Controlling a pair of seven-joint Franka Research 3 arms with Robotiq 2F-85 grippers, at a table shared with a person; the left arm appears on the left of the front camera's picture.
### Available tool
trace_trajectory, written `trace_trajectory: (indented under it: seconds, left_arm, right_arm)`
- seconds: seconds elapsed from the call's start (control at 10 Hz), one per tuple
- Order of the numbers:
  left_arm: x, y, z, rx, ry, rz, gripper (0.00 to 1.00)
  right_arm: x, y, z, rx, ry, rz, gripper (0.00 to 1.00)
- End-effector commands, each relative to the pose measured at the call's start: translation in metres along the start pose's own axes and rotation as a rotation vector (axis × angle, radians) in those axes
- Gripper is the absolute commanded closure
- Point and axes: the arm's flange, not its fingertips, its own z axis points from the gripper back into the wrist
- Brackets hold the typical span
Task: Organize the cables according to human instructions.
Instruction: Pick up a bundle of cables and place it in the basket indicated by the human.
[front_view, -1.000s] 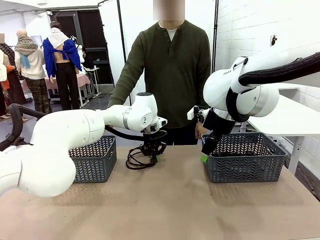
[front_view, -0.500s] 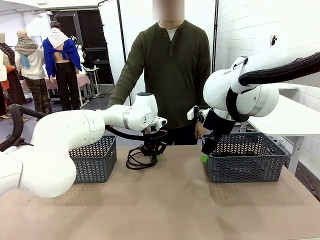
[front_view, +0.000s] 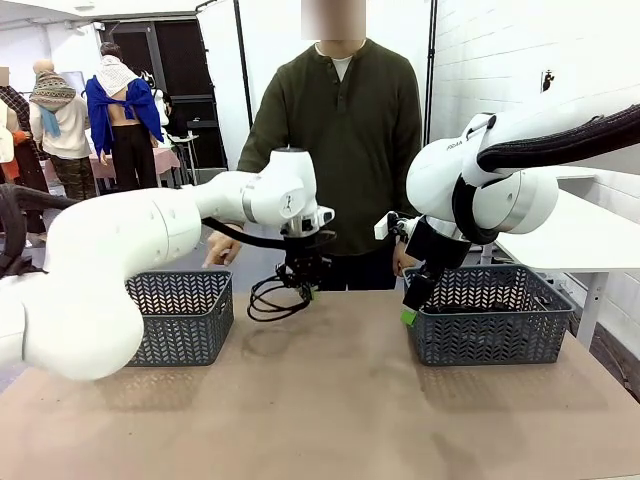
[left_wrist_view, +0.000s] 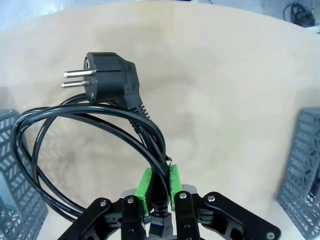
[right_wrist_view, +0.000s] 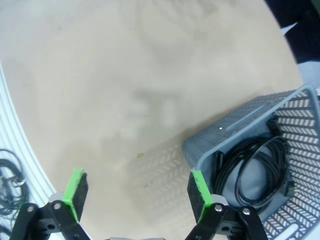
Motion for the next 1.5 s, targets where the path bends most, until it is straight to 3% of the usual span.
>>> trace_trajectory:
  seconds: [0.0,0.3,0.6,1.4]
  left_arm:
    - [0.006,-0.010,0.023,0.008,-0.020,-0.047,1.00]
    - [-0.011,-0.018,0.081,0.086,-0.017,-0.162,1.00]
    - [-0.034,-0.009,0.114,0.176,0.019,-0.275,1.00]
    - [-0.081,0.097,0.157,0.153,0.033,-0.442,1.00]
  right_arm:
    - [0.001,0.000,0.000,-0.007,0.004,0.000,0.00]
    - [0.001,0.000,0.000,-0.007,0.004,0.000,0.00]
    - [0.001,0.000,0.000,-0.007,0.004,0.000,0.00]
    - [0.001,0.000,0.000,-0.007,0.004,0.000,0.00]
